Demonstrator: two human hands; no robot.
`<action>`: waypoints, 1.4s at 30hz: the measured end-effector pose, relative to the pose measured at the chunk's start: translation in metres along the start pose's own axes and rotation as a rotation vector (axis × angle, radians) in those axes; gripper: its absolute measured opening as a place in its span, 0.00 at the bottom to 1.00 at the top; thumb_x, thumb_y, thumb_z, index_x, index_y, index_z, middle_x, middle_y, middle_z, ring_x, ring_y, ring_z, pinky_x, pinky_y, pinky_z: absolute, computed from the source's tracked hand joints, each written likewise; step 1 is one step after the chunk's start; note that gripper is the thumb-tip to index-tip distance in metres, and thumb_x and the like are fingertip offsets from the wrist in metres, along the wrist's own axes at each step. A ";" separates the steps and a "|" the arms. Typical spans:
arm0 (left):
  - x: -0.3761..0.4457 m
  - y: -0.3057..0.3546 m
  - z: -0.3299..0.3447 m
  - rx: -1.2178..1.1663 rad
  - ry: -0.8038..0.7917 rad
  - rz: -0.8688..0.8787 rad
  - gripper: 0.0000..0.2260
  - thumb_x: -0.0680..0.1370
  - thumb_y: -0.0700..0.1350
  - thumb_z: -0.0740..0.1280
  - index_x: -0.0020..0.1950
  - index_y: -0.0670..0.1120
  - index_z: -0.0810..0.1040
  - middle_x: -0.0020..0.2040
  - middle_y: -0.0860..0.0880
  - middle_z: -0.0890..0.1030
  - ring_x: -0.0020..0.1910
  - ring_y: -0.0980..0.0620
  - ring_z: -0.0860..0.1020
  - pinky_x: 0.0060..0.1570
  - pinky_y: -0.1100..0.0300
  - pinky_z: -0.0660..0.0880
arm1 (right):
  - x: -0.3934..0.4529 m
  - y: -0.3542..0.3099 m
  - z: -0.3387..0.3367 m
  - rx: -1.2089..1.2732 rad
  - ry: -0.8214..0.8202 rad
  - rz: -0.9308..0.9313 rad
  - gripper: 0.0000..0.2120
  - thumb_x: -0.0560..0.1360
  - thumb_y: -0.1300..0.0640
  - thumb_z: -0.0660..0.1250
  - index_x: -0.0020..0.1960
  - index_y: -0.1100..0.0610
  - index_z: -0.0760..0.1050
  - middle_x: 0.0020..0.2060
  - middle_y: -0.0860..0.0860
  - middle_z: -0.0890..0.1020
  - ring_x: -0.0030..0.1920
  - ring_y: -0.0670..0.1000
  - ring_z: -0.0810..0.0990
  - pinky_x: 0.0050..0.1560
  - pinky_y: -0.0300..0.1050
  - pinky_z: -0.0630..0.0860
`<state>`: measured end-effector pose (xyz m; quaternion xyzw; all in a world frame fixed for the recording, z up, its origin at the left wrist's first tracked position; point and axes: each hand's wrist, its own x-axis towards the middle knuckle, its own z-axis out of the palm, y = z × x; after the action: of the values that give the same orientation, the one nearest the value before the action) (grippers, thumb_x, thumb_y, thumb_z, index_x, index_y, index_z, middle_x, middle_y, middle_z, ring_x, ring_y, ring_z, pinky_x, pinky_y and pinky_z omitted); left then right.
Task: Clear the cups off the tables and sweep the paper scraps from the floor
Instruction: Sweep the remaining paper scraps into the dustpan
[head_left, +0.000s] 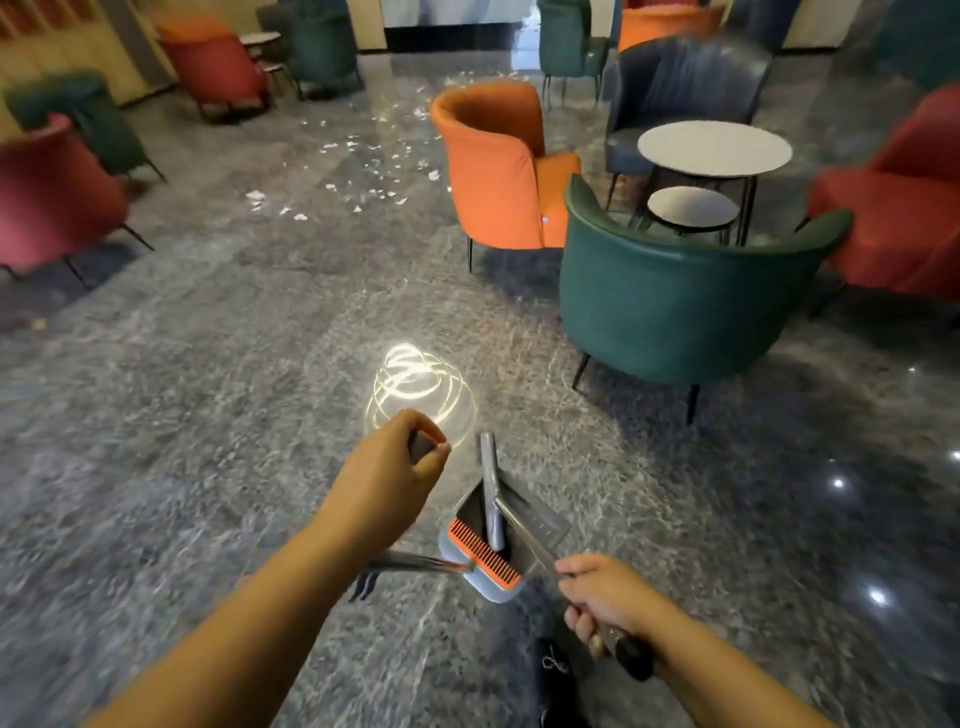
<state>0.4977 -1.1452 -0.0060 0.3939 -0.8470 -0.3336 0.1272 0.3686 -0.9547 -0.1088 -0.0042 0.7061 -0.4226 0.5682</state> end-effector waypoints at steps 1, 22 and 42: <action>0.014 -0.002 0.000 0.010 0.021 -0.016 0.03 0.77 0.50 0.68 0.45 0.53 0.75 0.36 0.55 0.78 0.35 0.56 0.76 0.37 0.55 0.75 | 0.014 -0.014 -0.001 -0.010 -0.019 0.012 0.14 0.80 0.67 0.54 0.63 0.57 0.68 0.29 0.56 0.68 0.14 0.45 0.64 0.18 0.28 0.61; 0.281 -0.095 -0.052 -0.094 0.394 -0.295 0.06 0.72 0.52 0.72 0.41 0.61 0.75 0.36 0.66 0.80 0.37 0.66 0.77 0.28 0.72 0.65 | 0.252 -0.287 0.062 -0.308 -0.197 -0.055 0.15 0.80 0.64 0.56 0.65 0.53 0.68 0.28 0.56 0.71 0.18 0.46 0.69 0.19 0.34 0.66; 0.677 -0.162 -0.145 -0.116 0.423 -0.262 0.05 0.73 0.52 0.72 0.39 0.57 0.77 0.36 0.67 0.78 0.37 0.66 0.76 0.30 0.65 0.68 | 0.473 -0.609 0.137 -0.269 -0.146 -0.049 0.19 0.80 0.65 0.57 0.70 0.58 0.65 0.30 0.56 0.72 0.18 0.46 0.68 0.19 0.34 0.65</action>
<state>0.2168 -1.7971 -0.0380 0.5534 -0.7227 -0.3052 0.2798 0.0222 -1.6574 -0.1202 -0.1284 0.7130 -0.3364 0.6017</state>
